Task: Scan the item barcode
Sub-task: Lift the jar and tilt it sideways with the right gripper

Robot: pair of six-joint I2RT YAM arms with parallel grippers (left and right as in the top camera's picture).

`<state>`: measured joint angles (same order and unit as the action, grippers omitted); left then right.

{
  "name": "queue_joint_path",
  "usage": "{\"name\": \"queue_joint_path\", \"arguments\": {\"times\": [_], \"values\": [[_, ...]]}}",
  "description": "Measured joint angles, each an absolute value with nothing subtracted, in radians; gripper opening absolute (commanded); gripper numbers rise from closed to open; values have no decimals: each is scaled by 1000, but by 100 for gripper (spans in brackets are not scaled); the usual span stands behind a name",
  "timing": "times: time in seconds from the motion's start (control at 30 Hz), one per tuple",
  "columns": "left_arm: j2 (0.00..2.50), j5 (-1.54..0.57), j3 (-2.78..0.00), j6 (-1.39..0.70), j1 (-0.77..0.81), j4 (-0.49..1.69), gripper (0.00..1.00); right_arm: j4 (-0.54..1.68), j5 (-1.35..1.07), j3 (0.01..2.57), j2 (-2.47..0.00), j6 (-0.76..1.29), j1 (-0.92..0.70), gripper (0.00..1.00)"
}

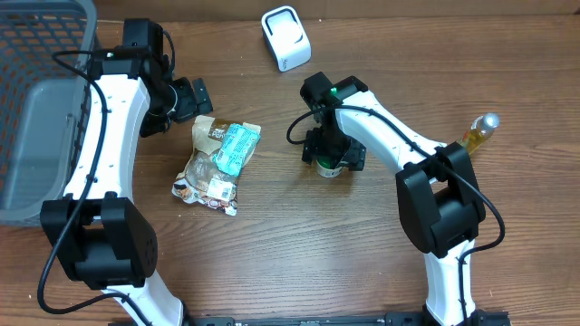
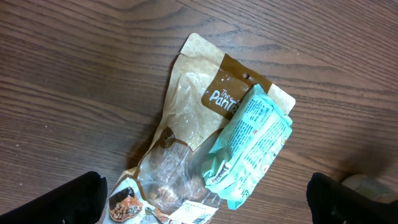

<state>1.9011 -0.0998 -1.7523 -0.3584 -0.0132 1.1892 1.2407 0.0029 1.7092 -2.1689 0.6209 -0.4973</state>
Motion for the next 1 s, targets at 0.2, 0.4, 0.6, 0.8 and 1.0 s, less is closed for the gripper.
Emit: {"name": "queue_joint_path", "arguments": {"times": [0.2,0.4,0.6,0.8,1.0], "values": [[1901,-100,-1752,-358,-13,1189,100,1229,0,1709,-2169,624,-497,52],[1901,-100,-1752,-359,-13,1189,100,1224,0,1710,-2169,625,-497,69],[1901,-100,-1752,-358,-13,1189,100,1187,1,1709,-2169,625,-497,76],[1901,-100,-1752,-358,-13,1189,100,1176,15,1709,-2169,625,-497,76],[1901,-100,-1752,-359,-13,1189,100,1161,41,1709,-2169,625,-497,74]]}}
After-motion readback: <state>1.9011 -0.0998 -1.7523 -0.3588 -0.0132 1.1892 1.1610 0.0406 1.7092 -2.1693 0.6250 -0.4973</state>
